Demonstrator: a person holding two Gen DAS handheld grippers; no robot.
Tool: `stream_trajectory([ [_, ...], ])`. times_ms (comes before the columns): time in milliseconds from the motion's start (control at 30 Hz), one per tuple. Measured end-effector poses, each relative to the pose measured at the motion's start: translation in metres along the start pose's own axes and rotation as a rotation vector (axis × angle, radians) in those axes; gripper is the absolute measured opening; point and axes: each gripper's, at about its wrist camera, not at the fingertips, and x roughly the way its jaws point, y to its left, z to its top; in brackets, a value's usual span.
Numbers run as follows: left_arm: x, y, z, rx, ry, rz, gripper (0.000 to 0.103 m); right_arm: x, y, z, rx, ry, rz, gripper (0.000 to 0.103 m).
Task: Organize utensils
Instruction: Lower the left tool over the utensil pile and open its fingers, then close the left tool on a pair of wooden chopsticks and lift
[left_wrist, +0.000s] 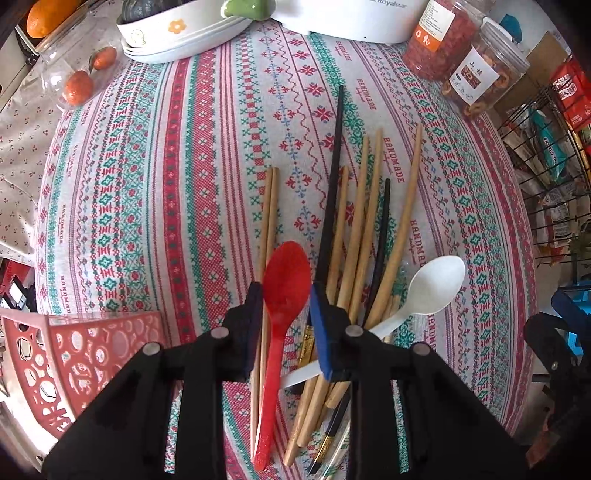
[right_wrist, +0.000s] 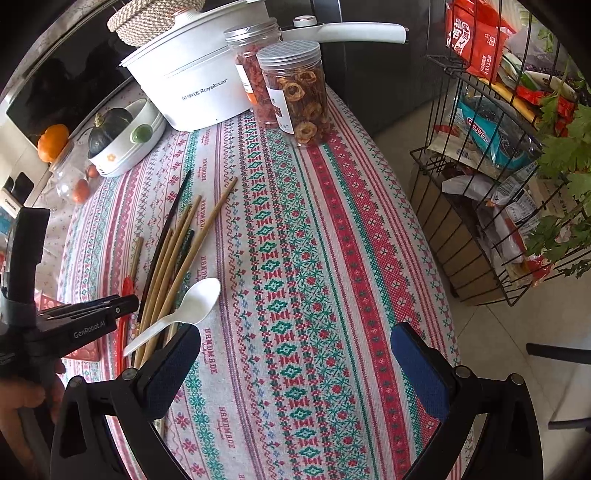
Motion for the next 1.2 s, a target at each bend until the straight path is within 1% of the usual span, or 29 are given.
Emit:
stream_trajectory([
  [100, -0.026, 0.002, -0.010, 0.012, -0.073, -0.035, 0.028, 0.005, 0.001, 0.001, 0.006, 0.009, 0.007, 0.103],
  [167, -0.045, 0.010, -0.021, 0.019, -0.124, -0.068, 0.028, 0.011, 0.002, 0.002, 0.019, 0.020, 0.031, 0.103],
  [200, -0.055, 0.013, -0.027, 0.018, -0.150, -0.087, 0.007, 0.014, 0.002, 0.002, 0.029, 0.028, 0.052, 0.103],
  [233, -0.065, 0.022, -0.037, 0.021, -0.171, -0.104, 0.003, 0.017, 0.004, 0.002, 0.038, 0.037, 0.073, 0.103],
  [300, -0.080, 0.034, -0.045, 0.015, -0.222, -0.135, 0.003, 0.022, 0.007, 0.002, 0.055, 0.052, 0.106, 0.103],
  [333, -0.092, 0.035, -0.056, 0.012, -0.244, -0.148, 0.003, 0.024, 0.009, 0.002, 0.064, 0.056, 0.120, 0.101],
  [367, -0.093, 0.038, -0.057, 0.006, -0.263, -0.162, 0.003, 0.027, 0.011, 0.002, 0.072, 0.059, 0.135, 0.099],
  [433, -0.102, 0.044, -0.071, 0.001, -0.270, -0.196, 0.003, 0.031, 0.016, 0.003, 0.080, 0.067, 0.170, 0.084],
  [500, -0.102, 0.049, -0.073, 0.012, -0.261, -0.208, 0.003, 0.037, 0.021, 0.004, 0.089, 0.079, 0.197, 0.077],
  [567, -0.093, 0.055, -0.069, 0.008, -0.248, -0.213, 0.009, 0.042, 0.023, 0.003, 0.108, 0.082, 0.228, 0.071],
  [600, -0.088, 0.056, -0.067, 0.001, -0.241, -0.221, 0.019, 0.045, 0.025, 0.003, 0.120, 0.084, 0.247, 0.064],
  [633, -0.088, 0.057, -0.067, -0.009, -0.239, -0.227, 0.032, 0.048, 0.027, 0.003, 0.127, 0.087, 0.264, 0.057],
  [700, -0.081, 0.062, -0.061, -0.020, -0.235, -0.237, 0.046, 0.053, 0.033, 0.003, 0.130, 0.090, 0.293, 0.049],
  [733, -0.080, 0.061, -0.059, -0.022, -0.229, -0.235, 0.049, 0.057, 0.038, 0.004, 0.128, 0.093, 0.300, 0.045],
  [900, -0.075, 0.056, -0.050, -0.022, -0.194, -0.220, 0.053, 0.068, 0.049, 0.008, 0.113, 0.086, 0.312, 0.032],
  [1000, -0.069, 0.051, -0.041, -0.021, -0.180, -0.204, 0.054, 0.075, 0.046, 0.009, 0.115, 0.095, 0.314, 0.026],
  [1100, -0.060, 0.045, -0.032, -0.022, -0.153, -0.182, 0.054, 0.076, 0.043, 0.009, 0.111, 0.082, 0.321, 0.021],
  [1133, -0.056, 0.043, -0.029, -0.023, -0.142, -0.173, 0.054, 0.076, 0.042, 0.009, 0.103, 0.080, 0.323, 0.013],
  [1200, -0.048, 0.039, -0.023, -0.025, -0.122, -0.151, 0.054, 0.077, 0.041, 0.010, 0.091, 0.087, 0.320, 0.008],
])
